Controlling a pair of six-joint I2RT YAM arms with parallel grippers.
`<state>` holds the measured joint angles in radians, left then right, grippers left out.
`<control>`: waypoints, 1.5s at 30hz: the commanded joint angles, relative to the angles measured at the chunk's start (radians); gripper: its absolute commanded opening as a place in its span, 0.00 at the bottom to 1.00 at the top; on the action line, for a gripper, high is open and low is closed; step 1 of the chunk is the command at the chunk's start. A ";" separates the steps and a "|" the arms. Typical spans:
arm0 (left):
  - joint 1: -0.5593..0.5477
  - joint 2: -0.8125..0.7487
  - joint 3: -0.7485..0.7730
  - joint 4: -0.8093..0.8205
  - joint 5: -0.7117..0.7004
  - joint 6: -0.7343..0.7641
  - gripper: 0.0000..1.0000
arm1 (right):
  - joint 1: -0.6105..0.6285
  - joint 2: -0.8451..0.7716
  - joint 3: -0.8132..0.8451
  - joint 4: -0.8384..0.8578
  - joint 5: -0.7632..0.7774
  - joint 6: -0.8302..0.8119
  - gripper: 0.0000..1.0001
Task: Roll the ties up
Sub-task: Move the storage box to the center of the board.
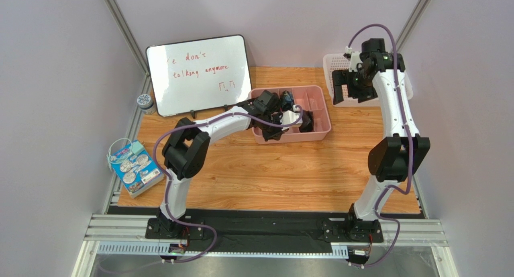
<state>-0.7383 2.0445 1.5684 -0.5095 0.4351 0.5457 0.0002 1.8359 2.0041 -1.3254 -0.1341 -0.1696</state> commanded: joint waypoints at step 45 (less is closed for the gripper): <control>0.131 -0.099 0.526 0.059 -0.262 0.013 0.99 | -0.187 -0.196 0.035 0.064 -0.195 -0.082 1.00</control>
<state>-0.6071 2.2311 2.0506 -0.4072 0.2291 0.6991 -0.1596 1.7283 2.0029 -1.3144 -0.2600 -0.1944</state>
